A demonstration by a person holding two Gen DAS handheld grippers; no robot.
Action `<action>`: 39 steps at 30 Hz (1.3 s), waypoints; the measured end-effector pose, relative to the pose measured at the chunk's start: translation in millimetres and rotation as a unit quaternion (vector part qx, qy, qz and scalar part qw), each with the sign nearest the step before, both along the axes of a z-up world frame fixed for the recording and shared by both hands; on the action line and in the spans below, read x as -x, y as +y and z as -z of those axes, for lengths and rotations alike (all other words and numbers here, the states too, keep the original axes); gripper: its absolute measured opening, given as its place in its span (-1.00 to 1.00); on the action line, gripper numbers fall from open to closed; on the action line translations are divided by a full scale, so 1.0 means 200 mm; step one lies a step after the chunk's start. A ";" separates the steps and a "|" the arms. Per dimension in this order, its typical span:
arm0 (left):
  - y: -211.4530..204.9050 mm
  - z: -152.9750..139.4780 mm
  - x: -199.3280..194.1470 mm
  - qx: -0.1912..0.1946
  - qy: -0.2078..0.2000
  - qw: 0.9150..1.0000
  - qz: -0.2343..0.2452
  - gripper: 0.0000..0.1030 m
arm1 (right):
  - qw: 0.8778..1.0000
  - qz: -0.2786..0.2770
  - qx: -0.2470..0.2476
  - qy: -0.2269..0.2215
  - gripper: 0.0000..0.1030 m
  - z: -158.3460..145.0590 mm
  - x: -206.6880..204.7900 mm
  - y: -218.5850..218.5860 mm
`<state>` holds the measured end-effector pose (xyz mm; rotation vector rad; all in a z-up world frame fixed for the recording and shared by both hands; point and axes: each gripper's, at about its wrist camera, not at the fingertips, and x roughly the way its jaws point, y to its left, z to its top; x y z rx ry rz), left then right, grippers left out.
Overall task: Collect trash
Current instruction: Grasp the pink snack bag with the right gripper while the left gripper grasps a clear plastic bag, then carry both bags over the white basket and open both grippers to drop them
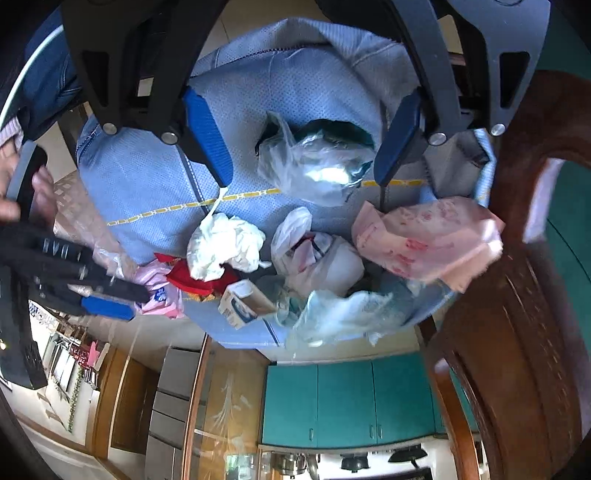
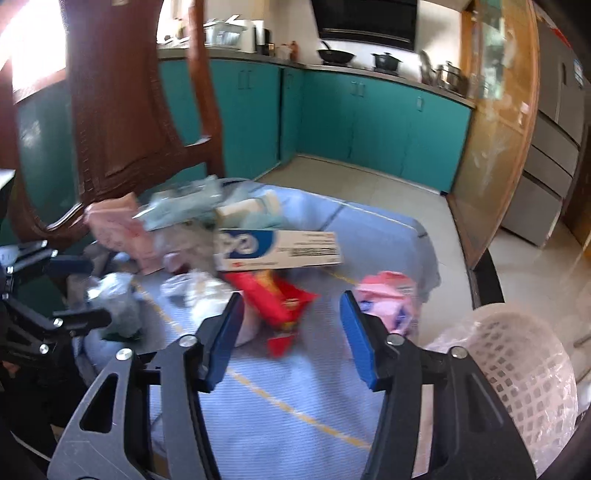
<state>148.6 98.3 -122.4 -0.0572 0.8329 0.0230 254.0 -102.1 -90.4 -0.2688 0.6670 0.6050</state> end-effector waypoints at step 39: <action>-0.05 -0.32 0.14 0.022 -0.153 0.988 0.008 -0.44 | 0.967 0.197 -0.062 -0.149 -0.33 -0.29 0.23 -0.48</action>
